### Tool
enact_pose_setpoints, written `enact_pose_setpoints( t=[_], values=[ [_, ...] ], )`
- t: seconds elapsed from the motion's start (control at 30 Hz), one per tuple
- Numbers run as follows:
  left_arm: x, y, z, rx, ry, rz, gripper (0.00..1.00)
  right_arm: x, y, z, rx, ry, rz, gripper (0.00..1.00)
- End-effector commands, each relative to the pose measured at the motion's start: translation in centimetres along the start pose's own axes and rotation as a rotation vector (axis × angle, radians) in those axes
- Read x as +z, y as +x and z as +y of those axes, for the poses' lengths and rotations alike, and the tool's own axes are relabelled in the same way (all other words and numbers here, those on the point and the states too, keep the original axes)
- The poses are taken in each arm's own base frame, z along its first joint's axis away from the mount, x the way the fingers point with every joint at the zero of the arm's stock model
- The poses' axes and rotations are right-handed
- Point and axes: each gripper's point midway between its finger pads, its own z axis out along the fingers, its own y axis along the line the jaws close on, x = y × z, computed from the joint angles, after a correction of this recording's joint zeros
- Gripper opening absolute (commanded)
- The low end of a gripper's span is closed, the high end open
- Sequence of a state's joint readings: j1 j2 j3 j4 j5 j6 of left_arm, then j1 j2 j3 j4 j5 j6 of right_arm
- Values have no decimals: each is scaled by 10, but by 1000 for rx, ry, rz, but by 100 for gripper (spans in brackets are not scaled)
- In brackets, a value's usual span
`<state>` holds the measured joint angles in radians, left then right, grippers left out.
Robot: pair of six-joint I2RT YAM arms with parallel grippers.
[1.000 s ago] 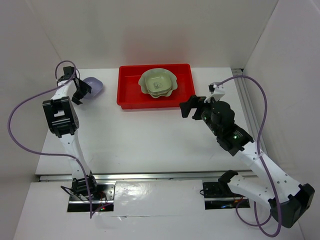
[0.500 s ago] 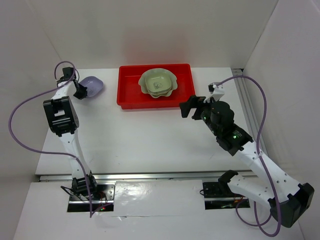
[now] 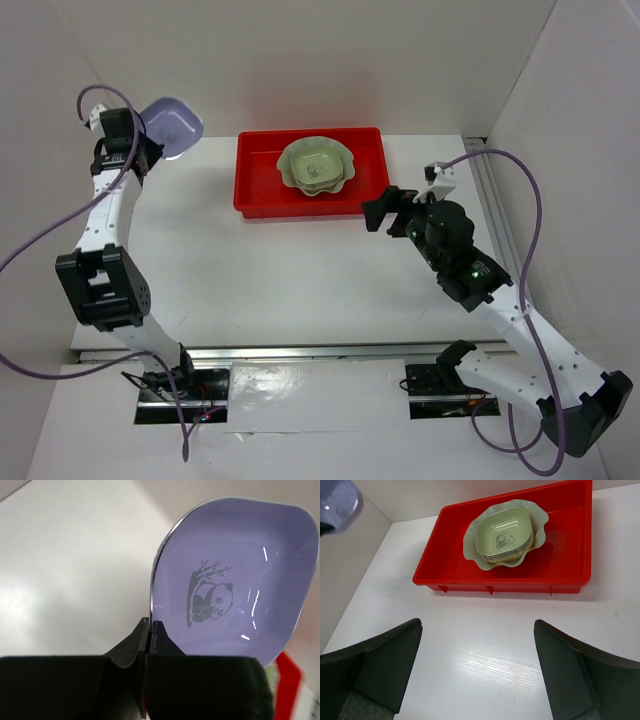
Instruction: Place the plates into the plastic bin on the countertop
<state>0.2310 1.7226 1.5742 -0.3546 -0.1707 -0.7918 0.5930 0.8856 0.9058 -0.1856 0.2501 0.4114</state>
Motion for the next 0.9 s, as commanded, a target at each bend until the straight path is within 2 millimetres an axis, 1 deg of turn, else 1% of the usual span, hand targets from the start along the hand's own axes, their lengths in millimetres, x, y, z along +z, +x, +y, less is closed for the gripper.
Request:
enact_pose_setpoints(
  t=[0.0, 0.03, 0.07, 0.1, 0.13, 0.17, 0.2, 0.23, 0.27, 0.3, 0.33, 0.37, 0.43, 0.47, 0.5, 0.53, 0.57, 0.6, 0.63, 0.67, 0.7, 0.73, 0.77, 0.8, 0.83, 0.87],
  values=[
    [-31, -16, -76, 64, 262, -70, 0, -14, -44, 17, 52, -43, -99, 100],
    [-34, -11, -88, 74, 288, -52, 0, -15, -48, 18, 53, -44, -102, 100],
    [-39, -1, -98, 65, 319, -24, 0, -20, -60, 22, 45, -53, -122, 100],
    [-41, 19, -112, 77, 343, 10, 0, -20, -65, 24, 36, -53, -123, 100],
    [-47, 28, -126, 79, 391, 31, 0, -23, -70, 20, 15, -28, -129, 100],
    [-46, 41, -135, 92, 414, 54, 0, -25, -85, 24, 10, -26, -150, 100],
    [-49, 49, -146, 87, 433, 69, 0, -26, -90, 24, 1, -15, -152, 100],
    [-57, 68, -166, 109, 477, 92, 0, -23, -87, 21, -8, 8, -125, 100],
    [-56, 82, -180, 124, 504, 118, 0, -26, -93, 21, -17, 14, -136, 100],
    [-56, 93, -189, 137, 509, 133, 0, -28, -99, 21, -14, 19, -150, 100],
    [-63, 117, -204, 164, 529, 169, 0, -32, -102, 22, -10, 15, -161, 100],
    [-57, 124, -216, 160, 517, 164, 0, -35, -106, 23, -5, 7, -178, 100],
    [-58, 141, -231, 180, 510, 167, 0, -38, -109, 22, -1, 11, -190, 100],
    [-64, 155, -241, 187, 516, 178, 0, -42, -112, 22, 2, 7, -200, 100],
    [-67, 153, -251, 167, 515, 166, 0, -42, -113, 22, 2, 7, -201, 100],
    [-59, 169, -253, 173, 504, 193, 0, -42, -113, 22, 2, 7, -201, 100],
    [-55, 171, -256, 161, 502, 197, 0, -42, -109, 23, -2, 1, -187, 100],
    [-58, 174, -264, 164, 522, 207, 0, -42, -109, 23, -2, 1, -187, 100],
    [-53, 176, -267, 155, 521, 209, 0, -40, -106, 21, -4, 5, -179, 100],
    [-43, 195, -266, 172, 504, 236, 0, -43, -107, 23, -3, -9, -183, 100],
    [-47, 199, -276, 176, 521, 239, 0, -43, -107, 23, -3, -9, -183, 100],
    [-41, 205, -273, 182, 509, 249, 0, -42, -103, 22, -5, -5, -175, 100],
    [-35, 222, -271, 198, 497, 271, 0, -42, -103, 22, -14, -4, -175, 100],
    [-33, 223, -272, 187, 496, 274, 0, -42, -101, 21, -17, -1, -167, 100],
    [-37, 228, -275, 193, 503, 280, 0, -45, -104, 19, -13, 7, -179, 100],
    [-30, 237, -269, 189, 483, 297, 0, -45, -104, 18, -22, 8, -180, 100]
  ],
)
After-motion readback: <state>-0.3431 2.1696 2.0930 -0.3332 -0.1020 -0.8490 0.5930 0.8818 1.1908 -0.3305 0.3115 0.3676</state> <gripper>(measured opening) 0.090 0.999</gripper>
